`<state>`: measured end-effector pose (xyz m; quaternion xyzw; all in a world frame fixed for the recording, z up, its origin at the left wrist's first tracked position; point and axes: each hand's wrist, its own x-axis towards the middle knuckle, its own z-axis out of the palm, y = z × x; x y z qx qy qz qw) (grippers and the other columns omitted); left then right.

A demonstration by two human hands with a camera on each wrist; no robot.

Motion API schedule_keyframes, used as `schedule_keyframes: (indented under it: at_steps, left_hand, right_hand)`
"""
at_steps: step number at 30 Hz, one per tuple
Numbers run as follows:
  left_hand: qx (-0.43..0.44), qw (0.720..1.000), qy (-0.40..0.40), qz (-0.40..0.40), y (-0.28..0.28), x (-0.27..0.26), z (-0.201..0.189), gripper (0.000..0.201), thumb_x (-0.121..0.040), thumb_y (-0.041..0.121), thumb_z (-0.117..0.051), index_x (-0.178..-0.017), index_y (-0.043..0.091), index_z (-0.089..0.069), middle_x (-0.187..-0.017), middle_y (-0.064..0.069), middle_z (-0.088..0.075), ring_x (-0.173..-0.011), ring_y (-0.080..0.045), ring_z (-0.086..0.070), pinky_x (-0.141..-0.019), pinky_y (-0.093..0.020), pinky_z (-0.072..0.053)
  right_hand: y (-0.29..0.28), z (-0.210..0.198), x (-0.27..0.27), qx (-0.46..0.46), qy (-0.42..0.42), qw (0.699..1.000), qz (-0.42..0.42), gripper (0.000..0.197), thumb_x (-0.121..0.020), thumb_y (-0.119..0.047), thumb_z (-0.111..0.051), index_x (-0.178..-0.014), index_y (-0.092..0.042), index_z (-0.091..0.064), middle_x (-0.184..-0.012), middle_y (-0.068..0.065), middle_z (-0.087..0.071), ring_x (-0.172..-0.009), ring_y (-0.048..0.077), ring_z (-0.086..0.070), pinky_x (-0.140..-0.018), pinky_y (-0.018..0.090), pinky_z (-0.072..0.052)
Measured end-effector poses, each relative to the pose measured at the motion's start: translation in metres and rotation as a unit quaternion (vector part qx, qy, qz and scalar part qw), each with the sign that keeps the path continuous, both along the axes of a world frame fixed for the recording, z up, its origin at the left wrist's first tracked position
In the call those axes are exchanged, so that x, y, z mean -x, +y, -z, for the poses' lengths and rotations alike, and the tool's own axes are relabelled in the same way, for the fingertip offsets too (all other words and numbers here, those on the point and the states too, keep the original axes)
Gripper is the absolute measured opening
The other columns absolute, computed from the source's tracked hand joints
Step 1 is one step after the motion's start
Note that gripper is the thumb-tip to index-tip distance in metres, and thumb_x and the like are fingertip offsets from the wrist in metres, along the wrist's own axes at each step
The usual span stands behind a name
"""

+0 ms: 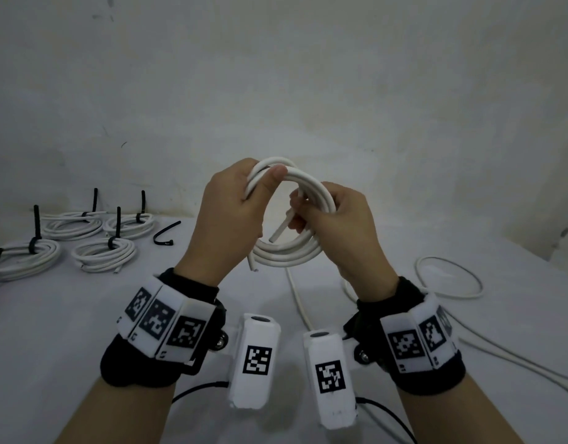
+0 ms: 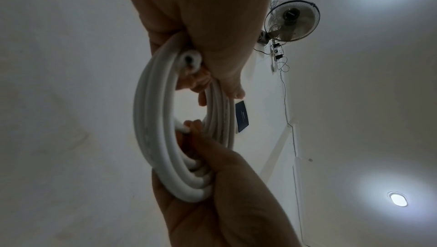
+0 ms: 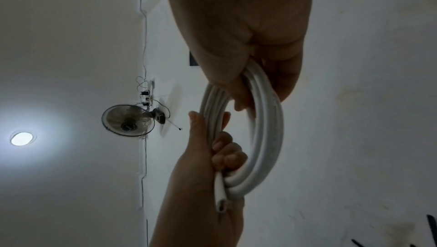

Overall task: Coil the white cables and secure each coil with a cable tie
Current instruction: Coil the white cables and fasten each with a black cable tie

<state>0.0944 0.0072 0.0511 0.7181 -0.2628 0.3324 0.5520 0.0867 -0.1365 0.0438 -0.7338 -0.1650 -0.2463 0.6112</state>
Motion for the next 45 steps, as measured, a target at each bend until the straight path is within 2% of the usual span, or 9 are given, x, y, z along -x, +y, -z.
schedule_keyframes:
  at_steps: [5, 9, 13, 16, 24, 29, 32, 36, 45]
  left_hand:
    - [0.028, 0.998, 0.042, 0.033, 0.003, -0.003, 0.001, 0.029, -0.095, 0.037, -0.051, -0.084, 0.014, -0.065, -0.049, 0.009, -0.044, -0.036, -0.011, -0.044, -0.041, -0.028, -0.041]
    - [0.041, 0.998, 0.047, 0.027, 0.007, -0.004, 0.0, 0.024, -0.094, 0.036, -0.052, -0.104, 0.017, -0.062, -0.051, 0.009, -0.048, -0.038, -0.011, -0.044, -0.042, -0.027, -0.041]
    - [0.04, 0.998, 0.036, 0.033, 0.005, -0.003, 0.0, 0.021, -0.095, 0.033, -0.051, -0.107, 0.021, -0.063, -0.051, 0.009, -0.046, -0.038, -0.012, -0.042, -0.04, -0.025, -0.04]
    - [0.032, 0.998, 0.039, 0.034, 0.0, -0.004, 0.003, 0.024, -0.097, 0.032, -0.049, -0.099, 0.014, -0.066, -0.05, 0.009, -0.046, -0.038, -0.012, -0.043, -0.04, -0.026, -0.04]
    - [0.055, 0.988, 0.097, 0.106, -0.004, -0.001, 0.002, 0.031, -0.087, 0.041, -0.05, -0.095, 0.015, -0.065, -0.047, 0.01, -0.045, -0.037, -0.008, -0.041, -0.041, -0.021, -0.04]
    - [0.041, 0.977, 0.15, 0.148, 0.004, 0.003, -0.003, 0.05, -0.082, 0.05, -0.045, -0.116, 0.017, -0.059, -0.056, 0.008, -0.056, -0.045, -0.006, -0.049, -0.054, -0.029, -0.053]
    - [0.061, 0.965, 0.194, 0.165, 0.007, 0.002, -0.003, 0.053, -0.078, 0.056, -0.043, -0.108, 0.015, -0.06, -0.056, 0.006, -0.055, -0.046, -0.01, -0.052, -0.065, -0.042, -0.054]
    - [0.067, 0.971, 0.169, 0.153, -0.002, 0.0, 0.001, 0.043, -0.095, 0.043, -0.039, -0.1, 0.006, -0.062, -0.05, 0.007, -0.04, -0.04, -0.01, -0.04, -0.052, -0.027, -0.045]
    - [0.065, 0.964, 0.202, 0.157, -0.006, -0.003, 0.012, 0.04, -0.1, 0.037, -0.038, -0.1, 0.005, -0.062, -0.051, 0.004, -0.04, -0.041, -0.011, -0.041, -0.053, -0.028, -0.045]
  right_hand:
    - [0.0, -0.003, 0.001, -0.093, 0.075, 0.987, -0.104, 0.017, -0.094, -0.002, -0.051, -0.096, -0.003, -0.068, -0.062, 0.005, -0.058, -0.056, 0.017, -0.059, -0.06, 0.026, -0.05]
    - [-0.001, -0.005, 0.003, 0.017, 0.007, 0.997, -0.08, 0.032, -0.093, 0.003, -0.049, -0.119, -0.012, -0.061, -0.066, 0.002, -0.058, -0.057, 0.02, -0.061, -0.06, 0.026, -0.053]
    - [0.0, -0.007, 0.006, 0.022, -0.008, 0.998, -0.064, 0.015, -0.095, -0.018, -0.056, -0.104, -0.009, -0.063, -0.068, 0.008, -0.062, -0.058, 0.02, -0.065, -0.056, 0.025, -0.053]
    - [-0.002, -0.007, 0.005, -0.001, 0.014, 0.999, -0.052, 0.026, -0.095, -0.028, -0.054, -0.099, -0.004, -0.063, -0.078, 0.007, -0.067, -0.058, 0.016, -0.067, -0.054, 0.026, -0.053]
    - [0.0, -0.003, 0.0, -0.123, 0.046, 0.985, -0.111, 0.044, -0.081, -0.044, -0.056, -0.091, -0.001, -0.064, -0.059, -0.001, -0.05, -0.046, 0.01, -0.044, -0.048, 0.023, -0.042]
    - [0.002, -0.004, 0.001, -0.157, 0.039, 0.98, -0.119, 0.042, -0.076, -0.043, -0.059, -0.087, -0.003, -0.063, -0.057, -0.002, -0.049, -0.044, 0.008, -0.04, -0.045, 0.02, -0.039]
    - [0.004, -0.005, 0.003, -0.159, 0.013, 0.982, -0.097, 0.039, -0.076, -0.044, -0.059, -0.081, -0.006, -0.062, -0.057, -0.002, -0.049, -0.044, 0.009, -0.04, -0.045, 0.022, -0.039]
    - [0.005, -0.003, 0.004, -0.176, 0.021, 0.981, -0.083, 0.045, -0.077, -0.05, -0.055, -0.077, -0.005, -0.059, -0.056, -0.001, -0.046, -0.045, 0.011, -0.038, -0.046, 0.023, -0.038]
    - [0.007, 0.003, 0.001, -0.218, 0.139, 0.965, -0.048, 0.053, -0.091, -0.055, -0.049, -0.071, -0.007, -0.059, -0.044, -0.004, -0.029, -0.04, 0.012, -0.028, -0.043, 0.024, -0.029]
